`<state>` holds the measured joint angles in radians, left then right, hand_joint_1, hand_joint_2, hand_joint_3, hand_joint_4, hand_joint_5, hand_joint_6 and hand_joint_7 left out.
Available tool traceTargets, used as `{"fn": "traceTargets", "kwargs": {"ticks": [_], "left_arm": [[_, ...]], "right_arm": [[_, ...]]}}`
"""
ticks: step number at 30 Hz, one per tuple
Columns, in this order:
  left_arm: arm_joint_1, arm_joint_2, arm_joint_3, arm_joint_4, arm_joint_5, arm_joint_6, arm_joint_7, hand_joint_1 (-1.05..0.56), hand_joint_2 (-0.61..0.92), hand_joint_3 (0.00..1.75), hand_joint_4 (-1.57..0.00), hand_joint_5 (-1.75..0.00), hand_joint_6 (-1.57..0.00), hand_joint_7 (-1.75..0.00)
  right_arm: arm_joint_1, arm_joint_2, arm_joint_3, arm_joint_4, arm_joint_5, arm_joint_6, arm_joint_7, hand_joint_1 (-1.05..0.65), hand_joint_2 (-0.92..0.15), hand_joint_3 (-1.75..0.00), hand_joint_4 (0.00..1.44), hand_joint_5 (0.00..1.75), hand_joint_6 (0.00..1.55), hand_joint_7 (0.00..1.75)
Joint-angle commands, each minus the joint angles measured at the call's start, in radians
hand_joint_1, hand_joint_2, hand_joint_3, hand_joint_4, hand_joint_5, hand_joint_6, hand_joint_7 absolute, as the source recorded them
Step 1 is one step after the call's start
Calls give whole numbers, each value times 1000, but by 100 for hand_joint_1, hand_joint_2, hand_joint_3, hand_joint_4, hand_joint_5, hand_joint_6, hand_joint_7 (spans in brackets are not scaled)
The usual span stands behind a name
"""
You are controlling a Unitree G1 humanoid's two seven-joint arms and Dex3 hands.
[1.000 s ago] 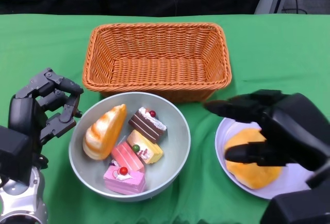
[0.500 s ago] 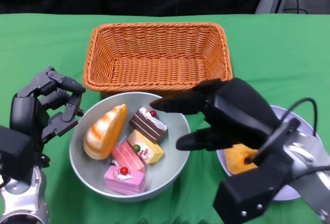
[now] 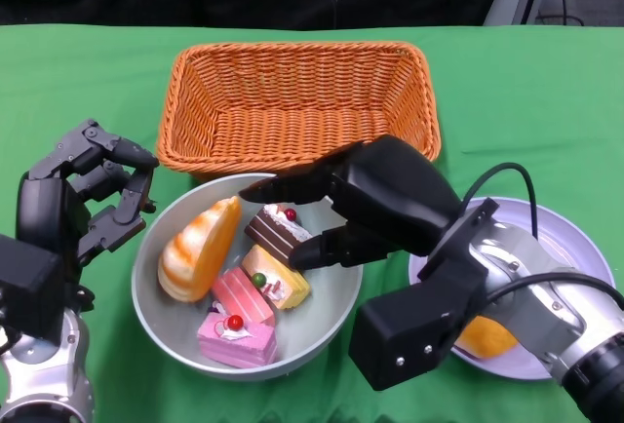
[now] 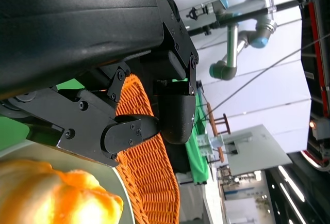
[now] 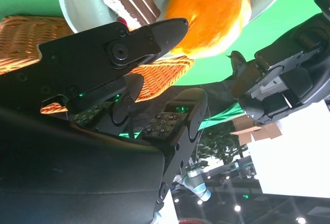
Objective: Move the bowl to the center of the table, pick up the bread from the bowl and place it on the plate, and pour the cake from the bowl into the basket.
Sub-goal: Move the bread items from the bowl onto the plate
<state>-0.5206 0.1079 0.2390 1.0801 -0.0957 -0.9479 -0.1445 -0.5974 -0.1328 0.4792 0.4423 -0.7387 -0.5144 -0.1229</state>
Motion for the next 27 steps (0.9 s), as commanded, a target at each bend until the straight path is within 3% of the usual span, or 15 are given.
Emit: {"fn": "traceTargets", "kwargs": {"ticks": [1,10,13,16,18,22,23,25,27], "left_arm": [[-3,31,1,13,18,10,35,-20,80,59,-76,-175,-69,-139],[-17,22,39,25,-65,73,-29,-11,88,36,-79,-175,-73,-141],[-21,30,53,40,-87,70,-66,-23,91,23,-77,-175,-66,-154],[-24,32,63,45,-93,78,-68,-36,92,18,-77,-175,-64,-156],[-28,26,76,42,-115,95,-82,-29,92,16,-76,-175,-71,-142],[-41,15,110,39,-182,160,-147,-20,92,18,-74,-175,-75,-139],[-43,15,113,37,-191,160,-168,-20,92,18,-74,-175,-75,-139],[-45,15,118,35,-204,160,-198,-30,92,23,-73,-175,-80,-119],[-46,15,122,36,-209,160,-210,-32,92,24,-73,-175,-81,-116]], "right_arm": [[-32,12,15,46,-11,-5,-35,-53,-83,0,90,5,78,1],[-87,38,51,141,-46,-21,-112,-52,-83,0,87,3,74,0],[-112,44,69,172,-64,-24,-141,-53,-84,-1,84,1,72,0],[-127,56,79,189,-75,-13,-156,-53,-83,0,82,0,71,0],[-142,63,87,208,-79,-18,-170,-53,-84,0,81,0,71,0],[-162,67,104,231,-87,-20,-194,-55,-84,0,81,0,70,0],[-170,72,109,240,-95,-15,-201,-55,-85,0,81,0,70,0],[-181,79,116,253,-105,-10,-211,-55,-84,0,80,0,69,0],[-186,81,118,260,-108,-11,-217,-55,-83,0,79,0,69,0]]}}
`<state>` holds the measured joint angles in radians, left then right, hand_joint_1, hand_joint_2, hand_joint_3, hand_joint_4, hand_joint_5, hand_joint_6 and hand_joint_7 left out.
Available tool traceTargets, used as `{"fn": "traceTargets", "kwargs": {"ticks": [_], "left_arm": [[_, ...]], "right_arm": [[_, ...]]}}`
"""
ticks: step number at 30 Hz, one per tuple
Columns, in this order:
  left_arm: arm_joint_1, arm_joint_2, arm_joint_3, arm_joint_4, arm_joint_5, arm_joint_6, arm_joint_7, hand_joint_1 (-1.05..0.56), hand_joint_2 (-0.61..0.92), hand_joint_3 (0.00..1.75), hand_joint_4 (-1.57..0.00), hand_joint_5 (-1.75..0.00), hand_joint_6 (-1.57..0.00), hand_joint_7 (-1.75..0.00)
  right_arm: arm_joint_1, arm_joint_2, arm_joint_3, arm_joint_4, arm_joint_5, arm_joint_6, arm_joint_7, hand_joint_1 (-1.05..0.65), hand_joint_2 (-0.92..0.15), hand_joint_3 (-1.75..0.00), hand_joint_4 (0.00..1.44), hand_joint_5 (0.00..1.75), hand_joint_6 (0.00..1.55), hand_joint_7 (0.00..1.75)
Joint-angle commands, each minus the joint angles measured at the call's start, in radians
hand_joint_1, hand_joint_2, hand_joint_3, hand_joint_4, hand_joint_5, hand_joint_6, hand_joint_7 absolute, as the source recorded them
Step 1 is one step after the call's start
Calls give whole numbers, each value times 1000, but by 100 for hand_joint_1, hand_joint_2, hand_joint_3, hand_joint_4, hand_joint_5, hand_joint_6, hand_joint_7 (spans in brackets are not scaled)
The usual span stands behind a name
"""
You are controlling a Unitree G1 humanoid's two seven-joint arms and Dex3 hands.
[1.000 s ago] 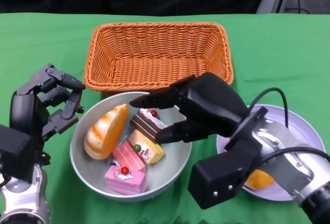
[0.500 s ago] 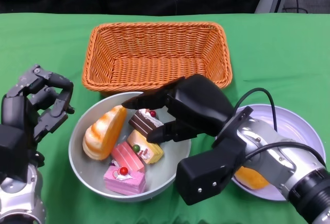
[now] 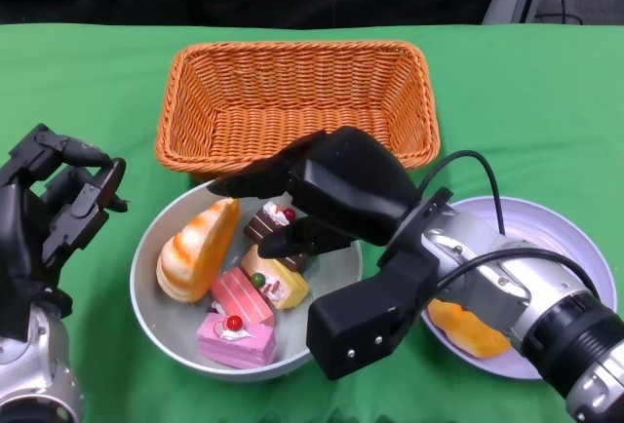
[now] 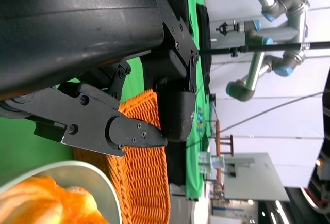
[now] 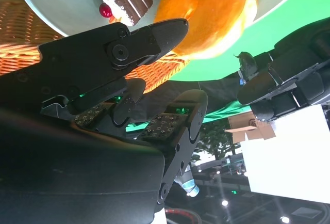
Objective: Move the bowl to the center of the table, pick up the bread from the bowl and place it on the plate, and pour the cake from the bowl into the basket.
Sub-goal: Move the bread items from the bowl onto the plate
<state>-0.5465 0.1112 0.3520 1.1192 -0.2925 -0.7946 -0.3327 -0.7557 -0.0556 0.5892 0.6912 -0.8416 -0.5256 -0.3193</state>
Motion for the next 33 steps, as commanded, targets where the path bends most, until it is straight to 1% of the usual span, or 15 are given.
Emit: {"fn": "traceTargets", "kwargs": {"ticks": [1,2,4,7,10,11,13,14,15,17,22,24,26,28,33], "left_arm": [[-21,11,10,-2,-13,7,-25,-32,92,24,-73,-175,-82,-115],[-26,10,24,-11,-58,53,-103,-32,92,24,-73,-175,-82,-114],[-33,9,44,-22,-118,114,-210,-45,92,33,-66,-165,-80,-88],[1,59,-55,-55,75,172,10,-47,92,47,-55,-144,-67,-54],[24,71,-107,-82,207,121,169,-36,92,26,-47,-160,-67,-56],[34,148,-270,-149,518,250,435,-35,92,24,-46,-161,-67,-56],[45,244,-477,-226,910,413,775,-41,92,13,-49,-172,-73,-91],[49,235,-454,-215,862,360,721,-41,92,12,-50,-173,-73,-96],[51,214,-408,-196,773,300,639,-32,92,27,-43,-174,-46,-123],[54,194,-372,-179,693,244,575,-27,92,35,-39,-174,-29,-141],[55,201,-397,-178,694,245,606,-26,92,38,-38,-175,-23,-149],[20,264,-576,-199,1016,512,885,-39,91,23,-53,-175,-36,-164],[3,288,-659,-205,1162,641,1020,-46,92,13,-60,-175,-43,-172],[21,263,-604,-202,1060,549,1001,-41,92,9,-59,-175,-42,-170],[-3,279,-674,-166,1121,628,1064,-45,92,9,-59,-175,-45,-169]], "right_arm": [[-29,4,9,13,-6,0,-23,-55,-83,0,79,0,68,0],[-41,15,13,35,-7,-3,-33,-55,-83,0,79,0,68,0],[-60,30,19,67,-7,-8,-49,-54,-80,0,80,0,69,0],[-87,50,40,105,-19,3,-61,-55,-80,0,80,0,70,0],[-103,57,52,124,-24,11,-60,-58,-82,-1,77,0,68,0],[-109,63,57,136,-26,10,-68,-58,-82,-1,77,0,67,0],[-116,70,62,151,-28,8,-79,-60,-82,-1,78,1,68,0],[-122,75,64,159,-28,15,-71,-60,-82,0,78,1,69,0],[-125,78,66,164,-28,20,-63,-61,-83,-1,77,0,67,0],[-130,81,68,173,-27,23,-58,-61,-84,-1,76,0,67,0],[-136,83,71,184,-25,22,-64,-61,-84,-1,76,0,67,0],[-154,98,85,230,-38,22,-81,-61,-84,0,76,0,68,1],[-164,105,91,255,-44,21,-92,-61,-84,0,76,0,68,1],[-169,111,93,273,-44,14,-106,-60,-84,0,76,0,69,1],[-189,115,106,313,-42,0,-127,-60,-86,-1,75,0,67,0]]}}
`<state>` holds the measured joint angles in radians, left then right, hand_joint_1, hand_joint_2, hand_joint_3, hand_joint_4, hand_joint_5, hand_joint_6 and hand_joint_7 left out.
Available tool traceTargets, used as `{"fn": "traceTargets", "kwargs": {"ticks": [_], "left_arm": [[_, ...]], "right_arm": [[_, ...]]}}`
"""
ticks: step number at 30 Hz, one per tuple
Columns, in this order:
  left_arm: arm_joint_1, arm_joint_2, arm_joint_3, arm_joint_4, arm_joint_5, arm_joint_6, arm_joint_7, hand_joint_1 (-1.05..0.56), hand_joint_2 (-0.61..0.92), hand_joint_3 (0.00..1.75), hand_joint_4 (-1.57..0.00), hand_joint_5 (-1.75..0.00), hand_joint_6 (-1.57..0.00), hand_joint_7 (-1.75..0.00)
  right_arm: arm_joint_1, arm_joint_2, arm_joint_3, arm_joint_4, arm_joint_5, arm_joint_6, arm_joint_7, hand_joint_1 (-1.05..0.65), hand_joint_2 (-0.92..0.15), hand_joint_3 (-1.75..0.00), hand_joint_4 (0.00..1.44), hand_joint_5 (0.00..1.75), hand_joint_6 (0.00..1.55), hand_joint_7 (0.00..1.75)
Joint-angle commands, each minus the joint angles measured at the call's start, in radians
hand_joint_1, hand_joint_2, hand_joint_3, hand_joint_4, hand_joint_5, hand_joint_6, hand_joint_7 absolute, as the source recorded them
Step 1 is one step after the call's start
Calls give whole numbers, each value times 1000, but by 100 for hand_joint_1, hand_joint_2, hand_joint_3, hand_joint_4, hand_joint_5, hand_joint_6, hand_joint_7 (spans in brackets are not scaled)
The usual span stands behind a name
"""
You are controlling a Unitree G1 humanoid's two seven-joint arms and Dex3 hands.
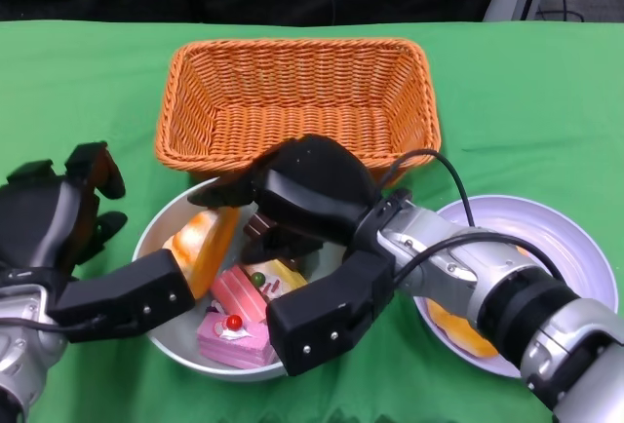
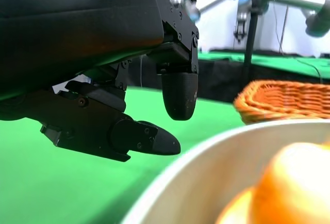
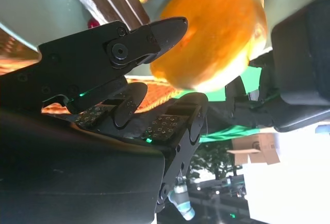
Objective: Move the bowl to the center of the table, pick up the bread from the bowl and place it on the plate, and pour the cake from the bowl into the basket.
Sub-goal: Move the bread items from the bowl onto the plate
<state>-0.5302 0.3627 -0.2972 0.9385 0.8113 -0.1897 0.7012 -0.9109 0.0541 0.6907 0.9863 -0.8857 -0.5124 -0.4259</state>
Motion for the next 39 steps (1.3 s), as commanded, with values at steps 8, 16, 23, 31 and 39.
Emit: {"fn": "traceTargets", "kwargs": {"ticks": [8,16,23,31,39], "left_arm": [[-6,15,97,90,-269,-374,-75,-26,92,9,-54,-175,-46,-156],[-1,-194,514,111,-1061,-559,-720,-40,92,8,-74,-175,-59,-163],[-22,-200,630,138,-1212,-545,-985,-35,88,2,-79,-175,-70,-156],[-30,-187,634,197,-1103,-606,-908,-31,91,1,-79,-174,-76,-130],[-28,-185,634,212,-1046,-611,-847,-25,92,2,-72,-175,-75,-124]], "right_arm": [[-42,11,18,36,-1,-4,0,-60,-88,-1,69,0,64,0],[-40,7,25,33,-4,-3,-2,-59,-89,0,69,0,65,0],[-36,7,33,51,-6,-15,-34,-57,-86,0,71,1,65,0],[-36,4,47,63,-14,-4,-40,-58,-88,0,69,0,65,1],[-28,-3,53,55,-27,5,-50,-60,-87,0,70,1,64,0]]}}
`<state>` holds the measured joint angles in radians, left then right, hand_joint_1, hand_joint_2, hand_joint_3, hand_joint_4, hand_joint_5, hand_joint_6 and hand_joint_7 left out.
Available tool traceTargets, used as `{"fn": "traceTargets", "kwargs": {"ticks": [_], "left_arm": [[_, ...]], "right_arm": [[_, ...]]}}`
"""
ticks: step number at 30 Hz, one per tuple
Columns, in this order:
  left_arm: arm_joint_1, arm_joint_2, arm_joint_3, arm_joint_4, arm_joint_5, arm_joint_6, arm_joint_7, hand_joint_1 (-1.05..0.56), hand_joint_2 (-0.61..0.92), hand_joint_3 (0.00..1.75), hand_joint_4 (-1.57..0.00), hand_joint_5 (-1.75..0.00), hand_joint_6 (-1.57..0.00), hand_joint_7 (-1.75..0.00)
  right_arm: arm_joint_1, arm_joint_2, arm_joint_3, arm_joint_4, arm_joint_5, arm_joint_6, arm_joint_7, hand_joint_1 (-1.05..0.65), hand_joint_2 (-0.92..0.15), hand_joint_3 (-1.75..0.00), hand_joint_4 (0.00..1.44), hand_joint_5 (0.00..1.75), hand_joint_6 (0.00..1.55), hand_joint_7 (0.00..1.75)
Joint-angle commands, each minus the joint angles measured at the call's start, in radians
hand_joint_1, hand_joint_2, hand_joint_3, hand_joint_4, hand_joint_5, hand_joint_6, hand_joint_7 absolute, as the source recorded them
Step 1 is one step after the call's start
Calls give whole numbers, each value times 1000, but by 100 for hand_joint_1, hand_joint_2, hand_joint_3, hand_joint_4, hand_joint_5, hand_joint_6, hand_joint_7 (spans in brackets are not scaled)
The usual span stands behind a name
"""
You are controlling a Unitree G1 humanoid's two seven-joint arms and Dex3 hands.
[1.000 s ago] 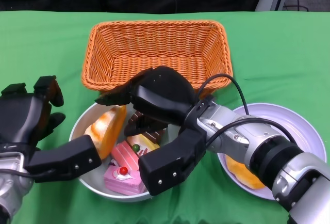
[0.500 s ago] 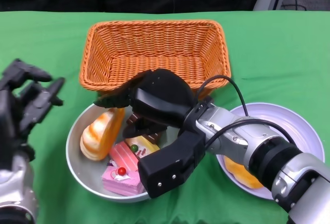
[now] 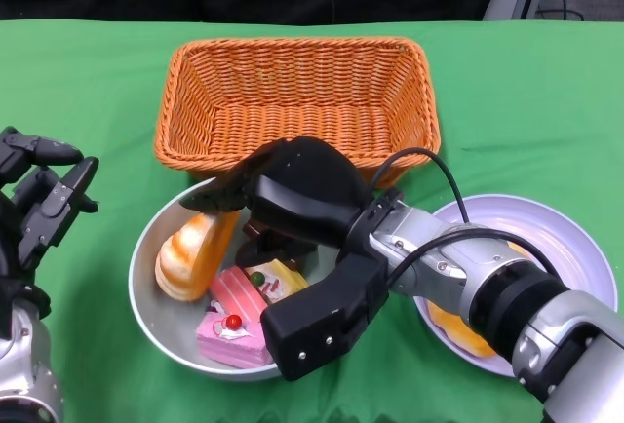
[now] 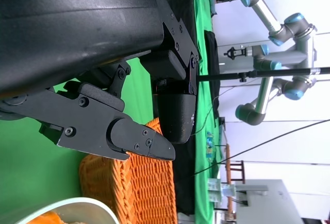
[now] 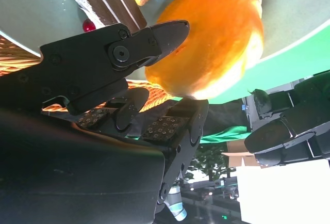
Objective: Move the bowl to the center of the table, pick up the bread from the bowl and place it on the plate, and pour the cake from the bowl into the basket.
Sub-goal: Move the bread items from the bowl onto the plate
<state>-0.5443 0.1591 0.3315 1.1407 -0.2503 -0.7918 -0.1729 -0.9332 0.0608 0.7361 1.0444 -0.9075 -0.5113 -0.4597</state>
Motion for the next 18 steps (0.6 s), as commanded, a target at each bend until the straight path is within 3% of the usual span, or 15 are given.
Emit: {"fn": "traceTargets", "kwargs": {"ticks": [1,4,8,14,18], "left_arm": [[-13,24,1,14,31,-15,40,-25,92,3,-71,-175,-75,-124],[-15,39,-2,24,62,-14,75,-21,92,19,-71,-175,-71,-133],[-27,49,17,30,55,29,93,-14,92,36,-70,-175,-70,-132],[-30,72,9,26,88,50,157,-14,91,42,-72,-163,-74,-124],[-33,80,13,27,89,57,162,-13,90,42,-70,-165,-75,-121]], "right_arm": [[-4,-11,10,-4,-7,4,-17,-60,-87,0,70,1,64,0],[0,-14,13,-4,-12,4,-17,-59,-86,0,72,1,63,0],[2,-17,19,2,-17,0,-24,-60,-88,-1,73,1,66,1],[9,-19,18,13,-9,-9,-23,-59,-88,0,73,1,68,1],[10,-22,28,19,-19,-6,-34,-59,-88,0,75,1,69,1]]}}
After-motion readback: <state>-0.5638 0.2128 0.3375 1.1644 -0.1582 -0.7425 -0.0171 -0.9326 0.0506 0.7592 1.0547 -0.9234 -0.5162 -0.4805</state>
